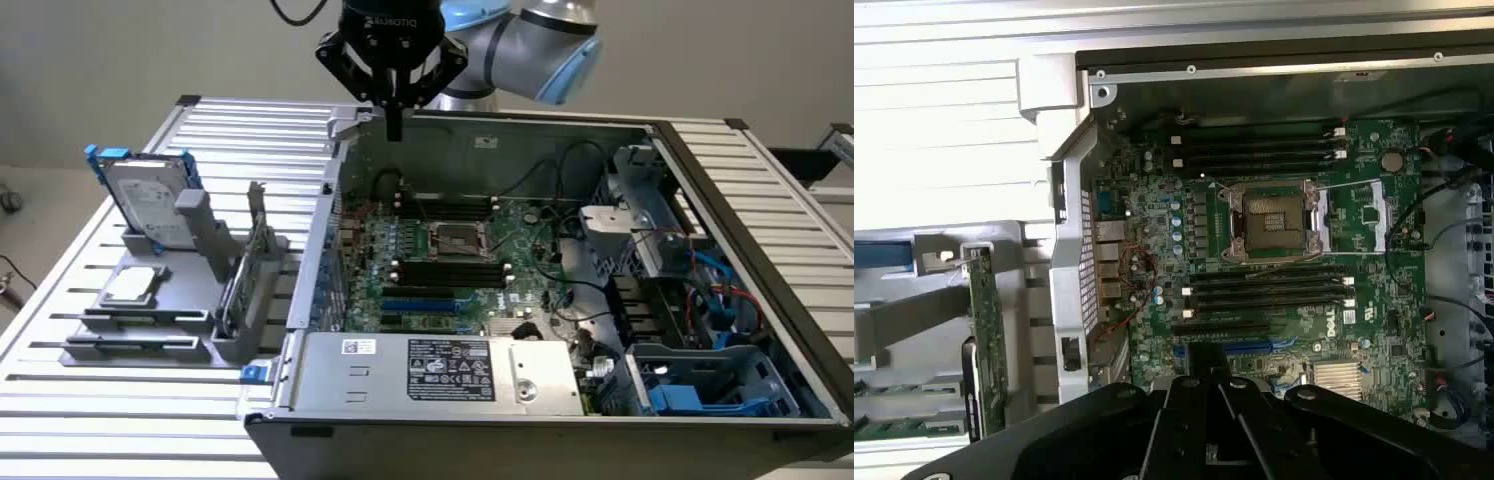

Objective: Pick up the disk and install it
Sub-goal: 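Reach for the disk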

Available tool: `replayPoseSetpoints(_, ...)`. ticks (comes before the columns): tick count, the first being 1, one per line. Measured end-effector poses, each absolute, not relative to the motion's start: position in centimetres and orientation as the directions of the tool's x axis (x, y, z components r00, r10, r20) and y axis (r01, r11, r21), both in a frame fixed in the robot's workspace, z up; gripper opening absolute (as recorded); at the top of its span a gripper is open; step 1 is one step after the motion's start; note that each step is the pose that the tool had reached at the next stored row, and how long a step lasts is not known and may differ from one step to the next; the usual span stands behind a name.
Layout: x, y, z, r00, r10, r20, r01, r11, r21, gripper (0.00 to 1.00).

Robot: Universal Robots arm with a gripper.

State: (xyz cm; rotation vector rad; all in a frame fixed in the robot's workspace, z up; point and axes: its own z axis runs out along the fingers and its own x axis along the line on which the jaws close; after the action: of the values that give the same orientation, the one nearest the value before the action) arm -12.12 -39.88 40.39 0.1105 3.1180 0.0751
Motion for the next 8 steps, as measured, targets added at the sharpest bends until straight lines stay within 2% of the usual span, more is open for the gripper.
replayPoseSetpoints(8, -12.12, -39.88, 40.41, -0.997, 0.071, -0.019, 0.07, 0.996, 0.049, 0.11)
